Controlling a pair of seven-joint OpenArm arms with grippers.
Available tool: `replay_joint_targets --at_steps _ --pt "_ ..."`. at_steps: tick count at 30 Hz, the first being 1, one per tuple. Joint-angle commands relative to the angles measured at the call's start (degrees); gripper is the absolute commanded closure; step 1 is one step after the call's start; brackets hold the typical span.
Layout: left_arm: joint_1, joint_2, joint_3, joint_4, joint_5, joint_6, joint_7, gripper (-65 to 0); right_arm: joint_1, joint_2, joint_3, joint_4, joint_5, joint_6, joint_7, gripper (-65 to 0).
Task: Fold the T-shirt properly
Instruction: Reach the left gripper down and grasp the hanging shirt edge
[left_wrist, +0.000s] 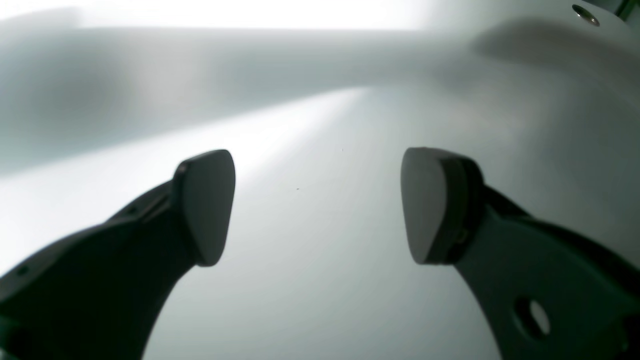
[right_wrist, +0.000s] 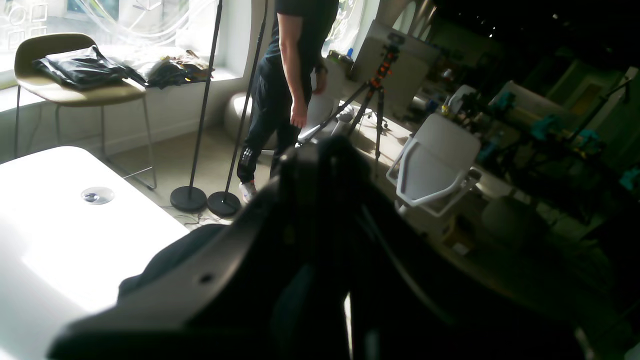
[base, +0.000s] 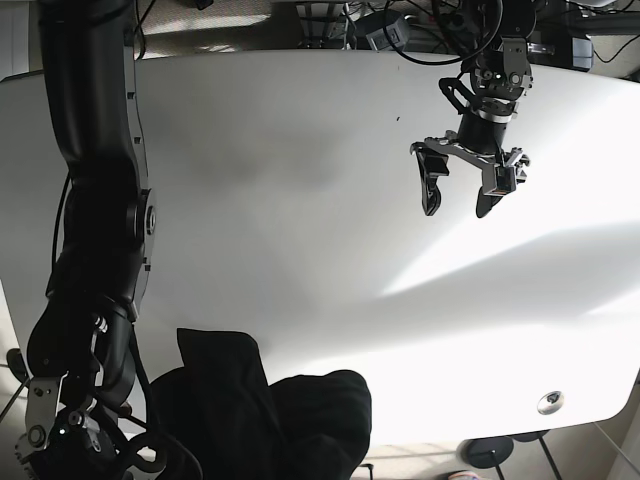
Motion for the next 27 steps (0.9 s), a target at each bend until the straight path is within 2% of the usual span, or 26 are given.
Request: replay_joint_targets --at_steps 1,3,6,13,20,27 --pt "-0.34 -0.33 -0.18 1.31 -0.12 -0.19 -1.58 -48.3 4.02 -0.12 -0.03 1.21 0.58 -0.09 1.45 -1.9" --pt "-0.42 -0.24 -0.18 1.31 -0.12 -0.19 -1.58 -48.3 3.94 -0.47 -0.47 1.04 0.58 -0.09 1.37 -1.9" --pt "-0.42 -0.24 -0.18 1.31 -0.12 -0.19 -1.58 -48.3 2.44 -0.56 -4.60 1.47 0.58 -0.09 1.37 -1.9" --pt "-3.24 -0.16 0.35 1.48 -0.48 -0.19 -1.58 -48.5 1.56 -1.61 -6.09 1.04 0.58 -0.09 1.28 -1.9" --pt "-6.58 -0.16 5.71 0.87 0.05 -0.19 -1.49 -48.8 1.12 -1.79 -6.09 1.12 0.41 -0.09 1.28 -1.9" --pt "-8.16 -0.07 5.97 0.87 0.05 -0.19 -1.49 -48.8 -0.11 -1.79 -6.27 1.12 0.49 -0.09 1.28 -1.9"
